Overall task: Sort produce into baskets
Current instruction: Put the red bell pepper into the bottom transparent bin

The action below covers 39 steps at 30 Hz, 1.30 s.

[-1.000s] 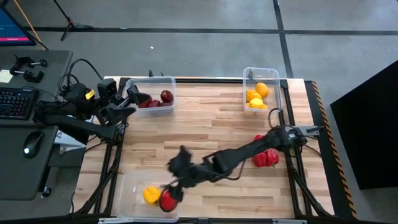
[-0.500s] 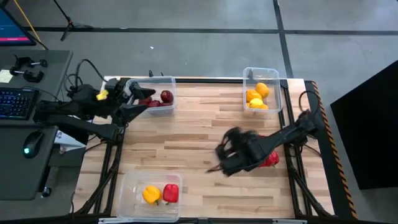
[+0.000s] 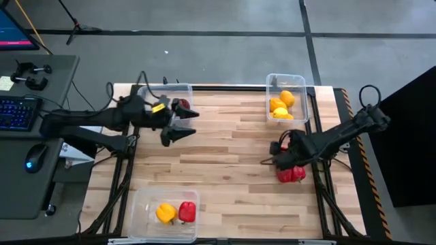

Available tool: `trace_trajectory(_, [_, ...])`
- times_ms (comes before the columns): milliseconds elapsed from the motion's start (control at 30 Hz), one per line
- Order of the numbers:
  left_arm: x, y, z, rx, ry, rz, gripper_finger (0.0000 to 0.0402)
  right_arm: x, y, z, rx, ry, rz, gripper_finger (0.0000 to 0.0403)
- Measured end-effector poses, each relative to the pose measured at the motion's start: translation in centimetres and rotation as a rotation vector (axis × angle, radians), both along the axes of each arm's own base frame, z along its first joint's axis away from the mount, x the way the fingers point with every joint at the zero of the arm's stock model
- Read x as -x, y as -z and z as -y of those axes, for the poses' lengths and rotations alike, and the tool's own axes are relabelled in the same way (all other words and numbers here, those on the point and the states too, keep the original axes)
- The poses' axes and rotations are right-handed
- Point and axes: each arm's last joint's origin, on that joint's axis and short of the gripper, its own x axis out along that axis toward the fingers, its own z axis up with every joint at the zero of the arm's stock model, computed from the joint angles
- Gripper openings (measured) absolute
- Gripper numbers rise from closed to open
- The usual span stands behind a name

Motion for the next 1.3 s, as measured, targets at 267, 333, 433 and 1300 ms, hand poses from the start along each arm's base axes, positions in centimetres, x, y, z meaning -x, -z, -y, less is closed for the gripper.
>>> trace_trajectory(267, [-1.3, 1.1, -0.8, 0.078, -0.011, -0.055, 0.0365, -0.1, 0.5, -0.1, -0.125, -0.098, -0.035, 0.0394])
trace_trajectory(333, [-1.4, 1.1, -0.9, 0.082, -0.012, -0.053, 0.0365, -0.3, 0.7, 0.0, -0.121, -0.080, -0.061, 0.0394])
trace_trajectory(433, [-1.4, 1.1, -0.9, 0.090, -0.013, -0.053, 0.0365, -0.5, 0.9, 0.6, -0.135, -0.081, -0.101, 0.0394])
trace_trajectory(1300, [-1.4, 0.8, -1.1, 0.108, -0.076, -0.020, 0.0365, 3.1, 7.1, 4.2, -0.228, -0.140, 0.055, 0.0394])
